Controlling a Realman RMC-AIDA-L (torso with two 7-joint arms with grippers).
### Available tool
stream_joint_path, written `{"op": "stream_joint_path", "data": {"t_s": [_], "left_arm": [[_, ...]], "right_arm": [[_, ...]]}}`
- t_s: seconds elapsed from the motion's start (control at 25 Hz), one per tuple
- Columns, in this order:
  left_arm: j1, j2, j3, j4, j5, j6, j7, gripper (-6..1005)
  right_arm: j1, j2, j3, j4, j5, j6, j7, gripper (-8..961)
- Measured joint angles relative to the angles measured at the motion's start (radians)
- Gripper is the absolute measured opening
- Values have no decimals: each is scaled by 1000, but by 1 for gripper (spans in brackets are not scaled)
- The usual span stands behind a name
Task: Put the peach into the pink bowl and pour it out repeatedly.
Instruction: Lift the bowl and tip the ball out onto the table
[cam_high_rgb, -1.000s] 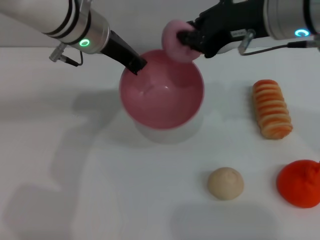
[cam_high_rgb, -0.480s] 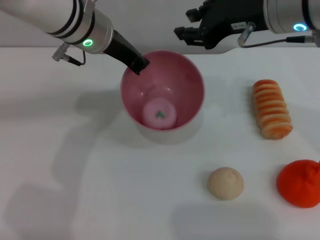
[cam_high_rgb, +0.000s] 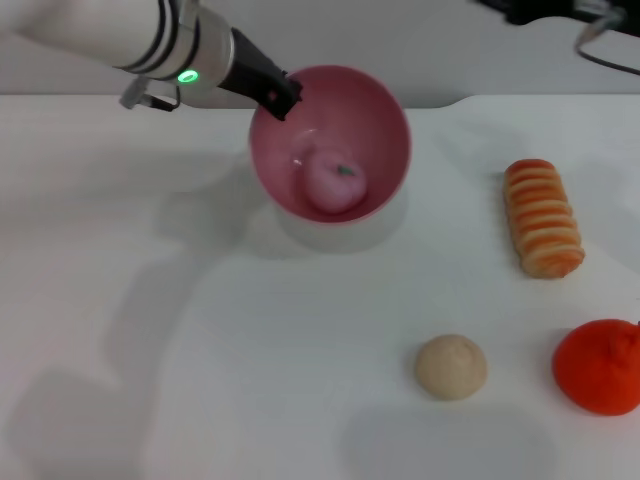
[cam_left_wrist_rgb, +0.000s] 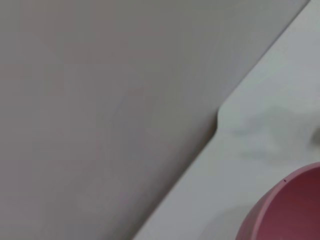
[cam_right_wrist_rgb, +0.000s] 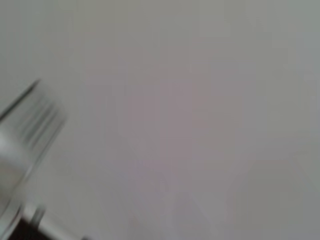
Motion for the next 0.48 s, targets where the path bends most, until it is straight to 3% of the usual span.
{"op": "stream_joint_path", "data": {"t_s": [0.08,0.24,0.48], "left_arm": [[6,-4,52,3,-2,-68,-6,47],[7,-7,124,8,-20,-140,-9,47],[53,-9,329,36,-64,-381,1,47]], "right_arm": [[-67,-1,14,70,254,61,-196,409],[-102,-1,48,145,428,60,-366,409],[-136,0,115,322,782,7,-699,405]]}}
